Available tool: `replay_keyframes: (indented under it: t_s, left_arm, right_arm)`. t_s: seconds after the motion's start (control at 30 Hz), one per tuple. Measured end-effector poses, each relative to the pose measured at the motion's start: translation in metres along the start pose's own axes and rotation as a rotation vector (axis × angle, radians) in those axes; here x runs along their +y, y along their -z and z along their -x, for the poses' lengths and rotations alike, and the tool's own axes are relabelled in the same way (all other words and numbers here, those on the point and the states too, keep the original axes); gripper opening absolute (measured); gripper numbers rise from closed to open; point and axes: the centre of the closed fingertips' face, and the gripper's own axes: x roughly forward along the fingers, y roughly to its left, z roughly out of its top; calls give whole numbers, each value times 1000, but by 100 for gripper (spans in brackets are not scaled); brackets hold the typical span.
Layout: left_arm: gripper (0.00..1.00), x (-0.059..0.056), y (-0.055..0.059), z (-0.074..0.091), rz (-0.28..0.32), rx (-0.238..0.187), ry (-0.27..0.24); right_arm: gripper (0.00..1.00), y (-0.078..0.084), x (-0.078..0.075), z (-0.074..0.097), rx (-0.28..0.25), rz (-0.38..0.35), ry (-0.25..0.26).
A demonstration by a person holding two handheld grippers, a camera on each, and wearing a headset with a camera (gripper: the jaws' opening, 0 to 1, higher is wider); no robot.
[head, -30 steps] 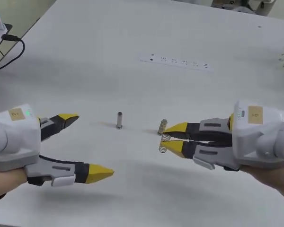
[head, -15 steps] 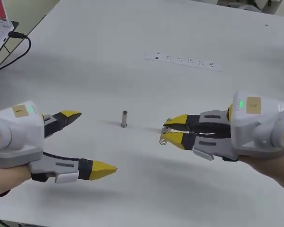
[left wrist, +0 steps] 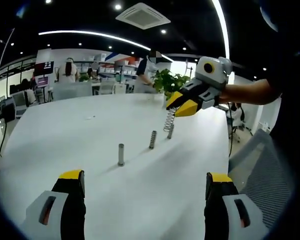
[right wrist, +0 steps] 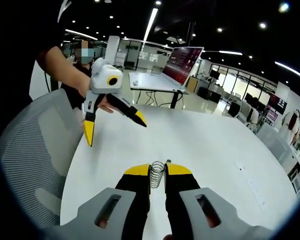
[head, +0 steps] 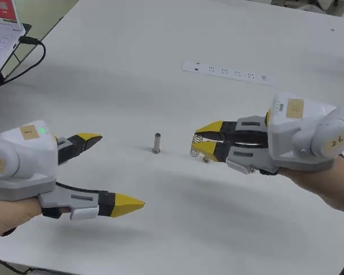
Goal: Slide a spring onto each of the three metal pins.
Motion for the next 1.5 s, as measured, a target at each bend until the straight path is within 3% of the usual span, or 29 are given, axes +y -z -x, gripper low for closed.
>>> replay_keyframes:
  t_s: [0.17, 0.3, 1.0, 1.27, 1.5]
  left_arm:
    - [98, 0, 0, 1, 5, 0, -2]
    - [98, 1, 1, 2, 5, 2, -4]
    - [98, 3, 4, 1, 14, 9, -8]
    - [98, 2, 8, 2, 22, 14, -10]
    - [98, 6, 11, 4, 18, 12, -34]
  right_arm:
    - [8, -2, -9, -8, 1, -8, 2]
    - [8, -9, -17, -15, -32, -50, 11]
    - [8, -20, -33, -56, -37, -99, 9]
    - [8, -10, -31, -74, -5, -124, -3]
    - [8, -7, -36, -82, -2, -147, 27]
